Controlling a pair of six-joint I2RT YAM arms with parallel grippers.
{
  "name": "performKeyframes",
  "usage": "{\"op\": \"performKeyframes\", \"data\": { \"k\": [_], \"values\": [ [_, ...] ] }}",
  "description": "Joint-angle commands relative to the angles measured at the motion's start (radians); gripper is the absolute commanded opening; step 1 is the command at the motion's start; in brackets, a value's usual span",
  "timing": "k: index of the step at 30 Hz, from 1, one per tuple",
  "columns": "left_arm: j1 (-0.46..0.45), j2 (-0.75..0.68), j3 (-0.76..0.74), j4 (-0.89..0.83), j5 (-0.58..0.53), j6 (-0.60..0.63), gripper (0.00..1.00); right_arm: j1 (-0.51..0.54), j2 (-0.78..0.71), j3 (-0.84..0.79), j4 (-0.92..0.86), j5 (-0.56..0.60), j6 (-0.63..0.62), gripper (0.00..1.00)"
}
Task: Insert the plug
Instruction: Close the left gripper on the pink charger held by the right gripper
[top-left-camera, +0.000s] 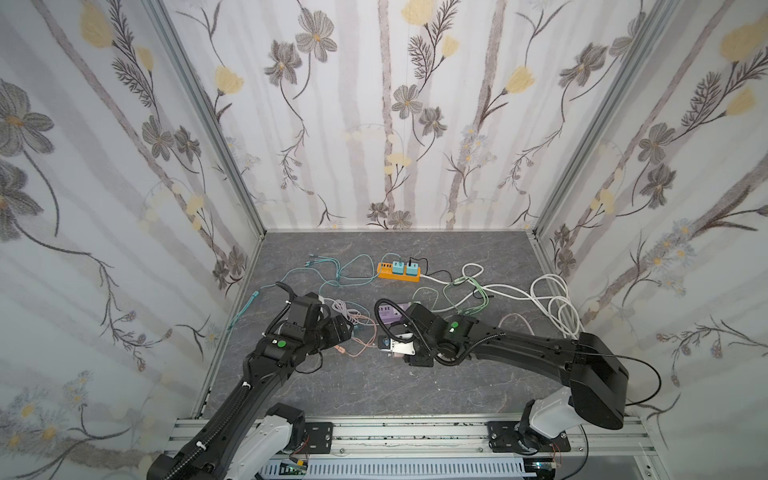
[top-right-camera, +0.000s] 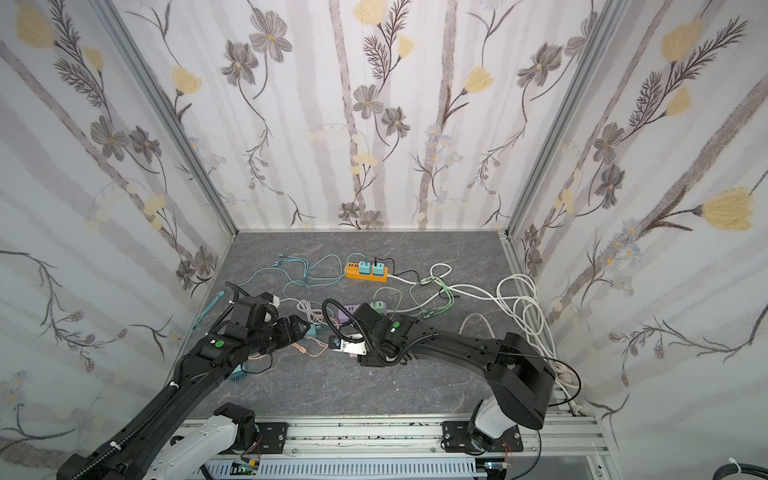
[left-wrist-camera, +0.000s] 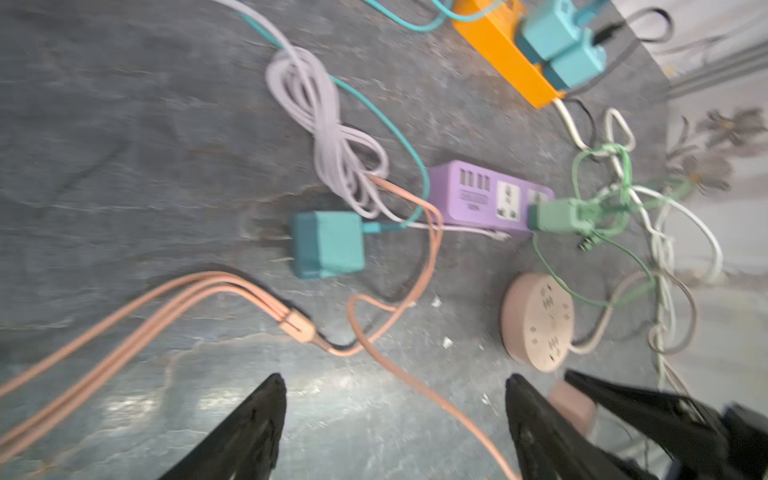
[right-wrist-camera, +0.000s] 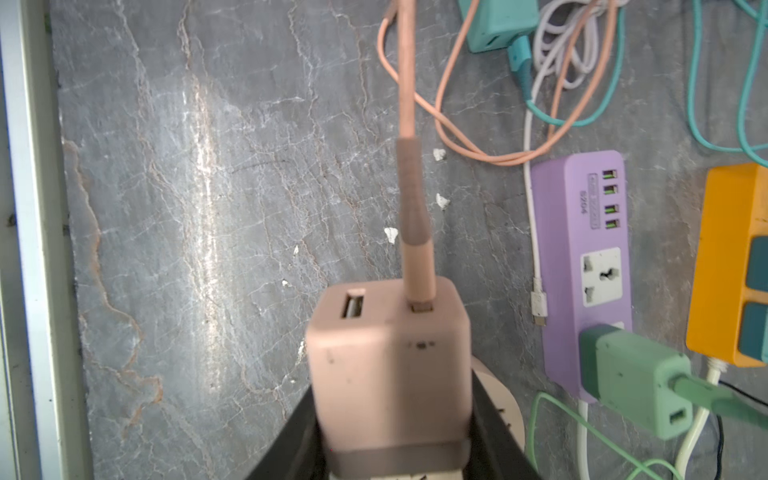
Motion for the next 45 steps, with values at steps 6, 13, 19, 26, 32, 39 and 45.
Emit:
{"op": "performKeyframes", "data": {
  "k": [6, 13, 19, 26, 32, 39, 45],
  "values": [
    [-0.078, -0.144, -0.039, 0.055, 0.318, 0.013, 0.82, 0.004, -0.189, -0.143, 0.311, 0.081, 0.226, 0.28],
    [-0.172, -0.025, 0.0, 0.221, 0.407, 0.02, 0.79, 0.045, -0.235, -0.124, 0.305, 0.109, 0.156, 0.3],
    [-0.205, 0.044, 0.034, 0.313, 0.365, 0.028, 0.63, 0.075, -0.207, -0.083, 0.287, 0.119, 0.15, 0.32],
    [-0.209, 0.077, 0.051, 0.318, 0.316, 0.071, 0.52, 0.088, -0.192, -0.036, 0.272, 0.07, 0.178, 0.33],
    [-0.211, 0.103, 0.054, 0.349, 0.338, 0.073, 0.5, 0.09, -0.175, -0.008, 0.259, 0.024, 0.209, 0.34],
    [-0.211, 0.092, 0.064, 0.344, 0.342, 0.077, 0.0, 0.092, -0.16, 0.006, 0.256, 0.017, 0.252, 0.38],
    [-0.16, 0.029, 0.213, 0.103, 0.143, 0.17, 0.0, 0.055, -0.22, -0.033, 0.283, 0.144, 0.42, 0.98]
  ]
}}
